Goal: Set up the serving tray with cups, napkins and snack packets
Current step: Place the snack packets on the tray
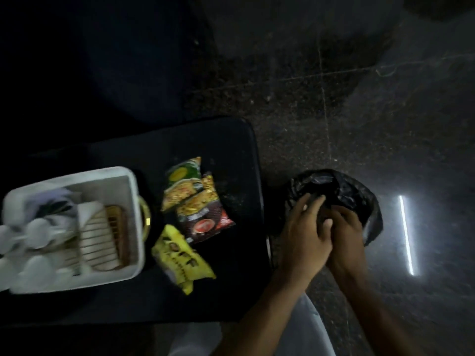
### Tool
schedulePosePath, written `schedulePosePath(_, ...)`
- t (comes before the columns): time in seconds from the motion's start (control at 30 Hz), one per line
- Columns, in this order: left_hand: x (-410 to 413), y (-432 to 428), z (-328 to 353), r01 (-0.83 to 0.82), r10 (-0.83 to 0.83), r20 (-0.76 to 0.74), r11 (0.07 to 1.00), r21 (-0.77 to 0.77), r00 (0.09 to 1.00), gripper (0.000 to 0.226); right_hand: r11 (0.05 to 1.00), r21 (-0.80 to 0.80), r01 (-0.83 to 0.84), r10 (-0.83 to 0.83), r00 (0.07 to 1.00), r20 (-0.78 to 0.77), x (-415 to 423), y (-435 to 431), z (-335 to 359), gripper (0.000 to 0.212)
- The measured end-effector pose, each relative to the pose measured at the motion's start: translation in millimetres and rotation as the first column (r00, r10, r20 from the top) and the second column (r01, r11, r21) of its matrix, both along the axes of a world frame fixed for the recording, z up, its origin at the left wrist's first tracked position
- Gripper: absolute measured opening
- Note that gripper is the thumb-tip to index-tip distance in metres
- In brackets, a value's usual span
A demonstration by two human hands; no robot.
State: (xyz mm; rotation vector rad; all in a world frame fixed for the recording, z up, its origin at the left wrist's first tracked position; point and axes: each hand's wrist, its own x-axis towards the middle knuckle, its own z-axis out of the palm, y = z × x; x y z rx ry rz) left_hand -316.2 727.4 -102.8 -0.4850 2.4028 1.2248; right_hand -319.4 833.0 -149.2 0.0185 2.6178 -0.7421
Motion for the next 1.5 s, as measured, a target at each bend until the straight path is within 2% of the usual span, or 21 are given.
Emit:
schedulePosePath(0.1, 18.3, -47.3, 50.7, -0.144, 0.147, -0.209, 0.989, 0.028, 0.967, 0.042, 0.977, -0.187, 0.098, -0.117, 0.989, -0.089, 0.7, -41.3, 50.7, 0.027)
schedulePosePath(0.2, 37.1, -112.0, 83.4, -0.291, 0.253, -0.372, 0.955, -0.051, 0.893, 0.033, 0.940, -0.323, 0.110, -0.169, 0.973, -0.159, 4.6, -92.0, 93.1, 0.018)
schedulePosePath(0.3, 52.4, -179.3, 93.1, -0.427, 0.325, -0.447, 0.892, -0.150, 0.834, 0.030, 0.891, -0.429, 0.151, -0.186, 0.982, -0.041, 7.0, -143.9, 110.7, 0.020)
schedulePosePath(0.4, 56.1, -229.9, 79.4, -0.451, 0.403, -0.274, 0.881, -0.142, 0.873, 0.036, 0.894, -0.416, 0.163, -0.140, 0.987, 0.085, 6.0, -189.9, 107.7, 0.044)
schedulePosePath(0.5, 51.0, -255.4, 59.1, -0.404, 0.402, -0.060, 0.915, -0.018, 0.914, 0.043, 0.926, -0.326, 0.192, -0.146, 0.976, 0.160, -1.9, -224.8, 98.1, 0.058)
schedulePosePath(0.6, 47.7, -262.2, 45.8, -0.300, 0.301, -0.020, 0.953, 0.050, 0.953, 0.044, 0.949, -0.242, 0.202, -0.172, 0.975, 0.141, -7.8, -248.9, 89.0, 0.053)
schedulePosePath(0.73, 46.2, -271.7, 45.2, -0.342, 0.345, -0.002, 0.929, 0.141, 0.938, 0.042, 0.961, -0.201, 0.188, -0.184, 0.982, 0.038, -10.2, -274.2, 90.0, 0.040)
schedulePosePath(0.83, 49.8, -284.9, 56.5, -0.346, 0.353, 0.007, 0.913, 0.216, 0.936, 0.039, 0.954, -0.237, 0.185, -0.200, 0.979, -0.041, -11.2, -290.7, 103.6, 0.029)
schedulePosePath(0.9, 57.0, -298.0, 67.9, -0.291, 0.302, -0.004, 0.919, 0.265, 0.953, 0.039, 0.953, -0.266, 0.143, -0.170, 0.982, -0.082, -10.3, -298.7, 117.5, 0.028)
schedulePosePath(0.97, 67.9, -315.4, 79.7, -0.237, 0.261, -0.069, 0.940, 0.245, 0.963, 0.036, 0.956, -0.286, 0.066, -0.104, 0.987, -0.119, -9.2, -305.6, 133.6, 0.034)
schedulePosePath(1.07, 80.0, -349.8, 98.4, -0.302, 0.307, -0.318, 0.951, 0.069, 0.897, 0.028, 0.962, -0.250, -0.114, 0.052, 0.969, -0.241, -9.4, -315.4, 158.2, 0.046)
schedulePosePath(1.17, 77.2, -388.2, 111.1, -0.294, 0.212, -0.534, 0.953, -0.071, 0.818, 0.041, 0.928, -0.239, -0.285, 0.204, 0.928, -0.311, -10.4, -329.1, 180.1, 0.065)
schedulePosePath(1.23, 69.4, -409.7, 115.9, -0.164, 0.055, -0.563, 0.976, -0.145, 0.825, 0.057, 0.899, -0.252, -0.358, 0.276, 0.911, -0.307, -10.5, -338.8, 190.7, 0.076)
schedulePosePath(1.33, 59.9, -438.2, 122.9, 0.039, -0.134, -0.502, 0.980, -0.196, 0.854, 0.072, 0.827, -0.291, -0.481, 0.390, 0.864, -0.320, -9.9, -358.5, 203.3, 0.084)
schedulePosePath(1.4, 57.1, -457.7, 126.0, 0.100, -0.167, -0.497, 0.982, -0.159, 0.851, 0.067, 0.769, -0.325, -0.551, 0.445, 0.826, -0.347, -11.0, -371.6, 210.2, 0.085)
schedulePosePath(1.5, 61.1, -483.8, 128.1, 0.106, -0.126, -0.530, 0.992, -0.069, 0.839, 0.048, 0.706, -0.362, -0.609, 0.481, 0.787, -0.387, -10.8, -390.4, 215.3, 0.080)
